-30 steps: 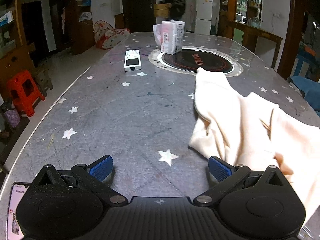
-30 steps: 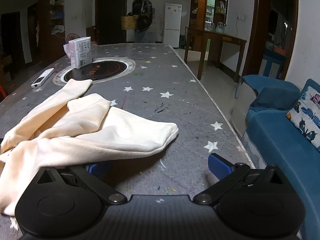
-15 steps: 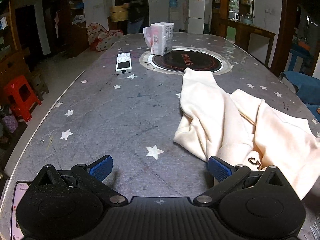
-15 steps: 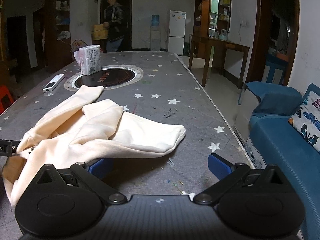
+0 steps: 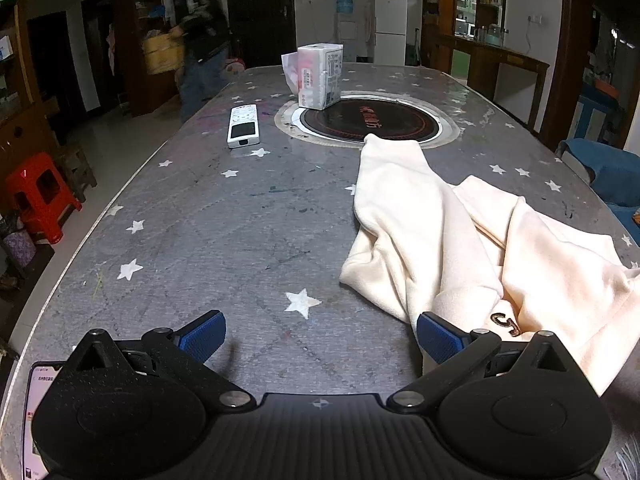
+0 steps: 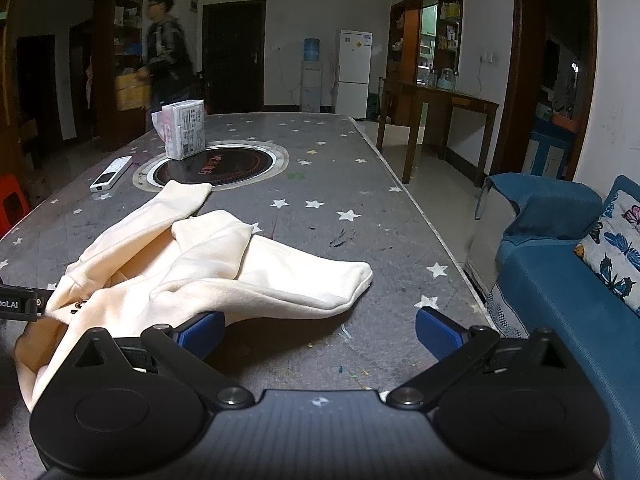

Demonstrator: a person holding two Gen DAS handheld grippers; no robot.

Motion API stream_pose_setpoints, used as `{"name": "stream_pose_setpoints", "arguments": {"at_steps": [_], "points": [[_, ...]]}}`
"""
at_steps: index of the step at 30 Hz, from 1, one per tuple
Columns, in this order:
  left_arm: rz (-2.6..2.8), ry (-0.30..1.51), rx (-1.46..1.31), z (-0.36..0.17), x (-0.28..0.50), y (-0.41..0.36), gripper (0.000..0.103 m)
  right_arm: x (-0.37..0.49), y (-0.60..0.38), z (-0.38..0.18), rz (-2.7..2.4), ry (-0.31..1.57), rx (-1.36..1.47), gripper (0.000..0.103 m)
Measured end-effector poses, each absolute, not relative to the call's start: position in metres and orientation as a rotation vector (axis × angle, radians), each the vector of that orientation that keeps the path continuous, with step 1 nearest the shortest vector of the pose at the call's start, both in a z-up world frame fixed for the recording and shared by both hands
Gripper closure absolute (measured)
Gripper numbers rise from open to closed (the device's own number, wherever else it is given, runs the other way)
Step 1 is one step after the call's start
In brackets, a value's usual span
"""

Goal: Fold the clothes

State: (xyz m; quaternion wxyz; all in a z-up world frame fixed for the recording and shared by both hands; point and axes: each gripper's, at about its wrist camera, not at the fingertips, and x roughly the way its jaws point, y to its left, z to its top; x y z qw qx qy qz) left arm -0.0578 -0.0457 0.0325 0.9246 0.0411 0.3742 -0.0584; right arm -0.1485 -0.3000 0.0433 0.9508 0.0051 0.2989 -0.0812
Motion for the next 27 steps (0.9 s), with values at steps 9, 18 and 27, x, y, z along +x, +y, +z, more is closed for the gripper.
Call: {"name": "stream_pose_setpoints", "arguments": {"at_steps": [9,18,27], "points": [[-0.124,0.770,0.096,0.033,-0.060,-0.050,0.000,-0.151,-0.297,0.050,-0.166,0.585,0.009,0.001],[-0.131,0.775,0.100,0.032,-0.060,-0.052,0.000,-0.155,-0.299,0.060,-0.171,0.550,0.023,0.001],[-0.141,0.773,0.117,0.033,-0.061,-0.057,0.000,-0.154,-0.296,0.060,-0.148,0.554,0.028,0.003]]}}
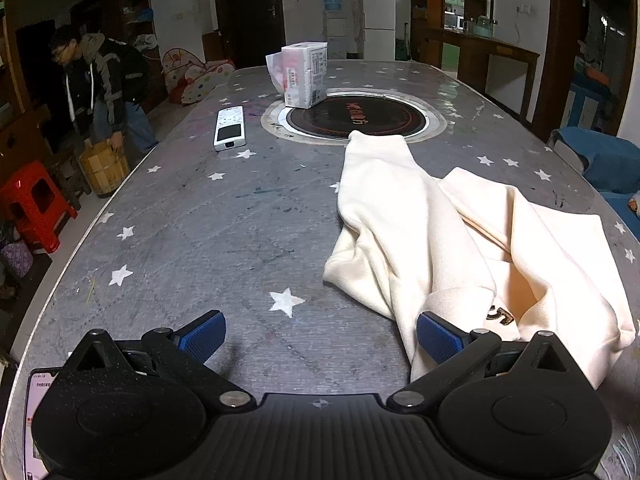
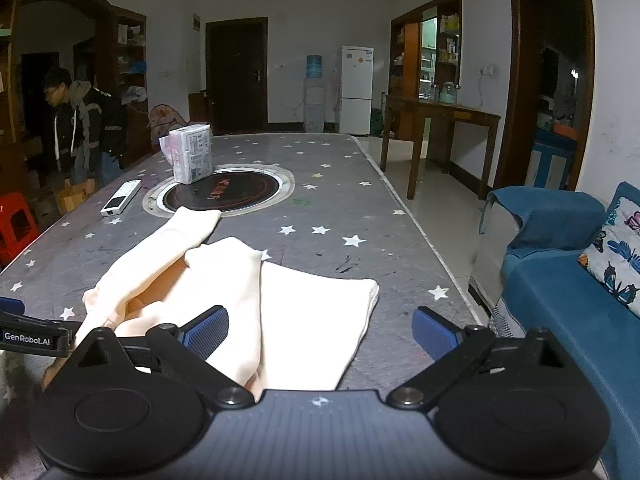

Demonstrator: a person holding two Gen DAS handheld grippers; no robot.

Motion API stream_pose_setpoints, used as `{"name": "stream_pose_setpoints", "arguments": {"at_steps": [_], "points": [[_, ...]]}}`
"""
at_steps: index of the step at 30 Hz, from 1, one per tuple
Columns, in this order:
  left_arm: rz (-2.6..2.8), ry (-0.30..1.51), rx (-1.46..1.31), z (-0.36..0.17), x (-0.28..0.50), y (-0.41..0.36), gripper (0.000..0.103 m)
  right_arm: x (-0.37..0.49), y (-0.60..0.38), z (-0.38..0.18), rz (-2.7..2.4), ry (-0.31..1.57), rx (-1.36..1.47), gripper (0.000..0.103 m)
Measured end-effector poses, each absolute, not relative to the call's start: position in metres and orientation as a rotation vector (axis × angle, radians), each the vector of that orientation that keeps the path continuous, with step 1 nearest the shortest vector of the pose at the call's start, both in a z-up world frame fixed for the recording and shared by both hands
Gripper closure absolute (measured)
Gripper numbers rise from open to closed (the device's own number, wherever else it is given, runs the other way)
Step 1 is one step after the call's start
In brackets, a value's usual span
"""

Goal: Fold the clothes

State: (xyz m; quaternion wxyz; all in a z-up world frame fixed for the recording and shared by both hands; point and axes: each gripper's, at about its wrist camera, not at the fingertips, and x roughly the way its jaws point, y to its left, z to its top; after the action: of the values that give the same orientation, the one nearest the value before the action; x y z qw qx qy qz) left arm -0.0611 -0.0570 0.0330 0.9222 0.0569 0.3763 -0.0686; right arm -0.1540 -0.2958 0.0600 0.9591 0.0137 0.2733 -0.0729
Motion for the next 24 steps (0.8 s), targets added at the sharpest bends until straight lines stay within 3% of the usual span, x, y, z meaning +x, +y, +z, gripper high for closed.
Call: {"name": "stream_pose_setpoints", "arguments": {"at_steps": [24], "points": [[-0.185,0.762,0.180,0.037,-0.055,-0.077,0.000,-0.144,-0.294,0.055,-0.128,0.568,0.035,0.004]]}}
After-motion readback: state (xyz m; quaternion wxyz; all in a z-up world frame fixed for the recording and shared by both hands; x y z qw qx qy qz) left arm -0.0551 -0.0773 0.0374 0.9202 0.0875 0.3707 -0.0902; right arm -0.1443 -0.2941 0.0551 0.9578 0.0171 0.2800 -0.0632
